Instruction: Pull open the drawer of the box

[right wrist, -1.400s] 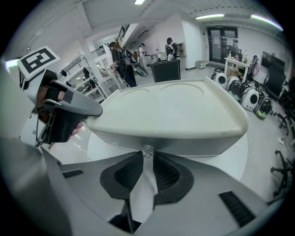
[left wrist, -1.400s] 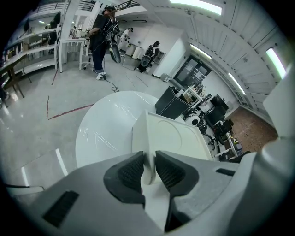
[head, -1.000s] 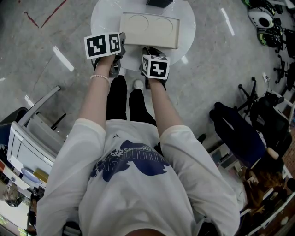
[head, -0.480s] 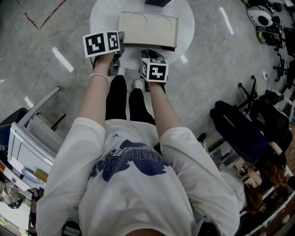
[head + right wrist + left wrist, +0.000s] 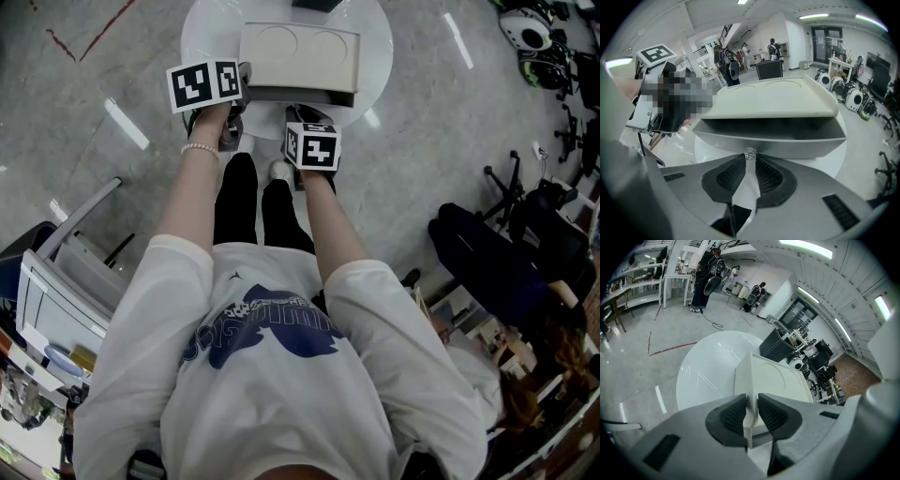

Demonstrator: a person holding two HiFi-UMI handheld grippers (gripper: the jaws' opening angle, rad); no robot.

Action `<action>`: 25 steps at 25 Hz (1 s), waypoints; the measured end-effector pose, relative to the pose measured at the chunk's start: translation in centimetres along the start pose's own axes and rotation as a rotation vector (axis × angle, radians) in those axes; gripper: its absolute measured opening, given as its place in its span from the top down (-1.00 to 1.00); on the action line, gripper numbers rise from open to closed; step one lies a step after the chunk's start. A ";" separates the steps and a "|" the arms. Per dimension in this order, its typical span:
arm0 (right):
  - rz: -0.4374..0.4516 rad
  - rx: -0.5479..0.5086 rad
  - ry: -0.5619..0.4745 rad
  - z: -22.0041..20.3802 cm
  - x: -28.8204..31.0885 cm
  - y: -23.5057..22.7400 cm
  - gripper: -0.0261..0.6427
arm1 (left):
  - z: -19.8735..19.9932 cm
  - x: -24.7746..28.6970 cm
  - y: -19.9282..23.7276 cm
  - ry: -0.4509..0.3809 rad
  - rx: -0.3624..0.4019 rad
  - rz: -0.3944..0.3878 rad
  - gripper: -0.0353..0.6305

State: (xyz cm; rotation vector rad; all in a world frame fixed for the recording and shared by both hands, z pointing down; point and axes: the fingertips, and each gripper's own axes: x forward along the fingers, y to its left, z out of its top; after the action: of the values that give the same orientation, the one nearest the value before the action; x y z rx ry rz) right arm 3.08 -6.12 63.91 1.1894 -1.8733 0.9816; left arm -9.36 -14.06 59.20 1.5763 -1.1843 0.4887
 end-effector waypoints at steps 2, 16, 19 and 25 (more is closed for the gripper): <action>-0.001 0.000 0.002 -0.3 -0.1 0.0 0.74 | 0.0 0.0 0.0 0.001 -0.001 -0.001 0.62; -0.006 0.008 0.006 -2.0 -0.9 0.4 0.74 | -0.2 0.1 0.0 0.007 -0.003 -0.011 0.62; -0.007 0.010 0.006 -2.3 -1.0 0.4 0.74 | -0.2 0.2 -0.1 0.008 -0.002 -0.012 0.62; -0.011 0.013 0.009 -3.1 -1.2 0.7 0.74 | -0.4 0.3 0.1 0.011 -0.005 -0.015 0.62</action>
State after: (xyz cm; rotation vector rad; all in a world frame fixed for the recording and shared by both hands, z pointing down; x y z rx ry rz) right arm 3.36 -2.74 64.18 1.1995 -1.8541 0.9929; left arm -9.23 -13.79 59.61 1.5753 -1.1636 0.4842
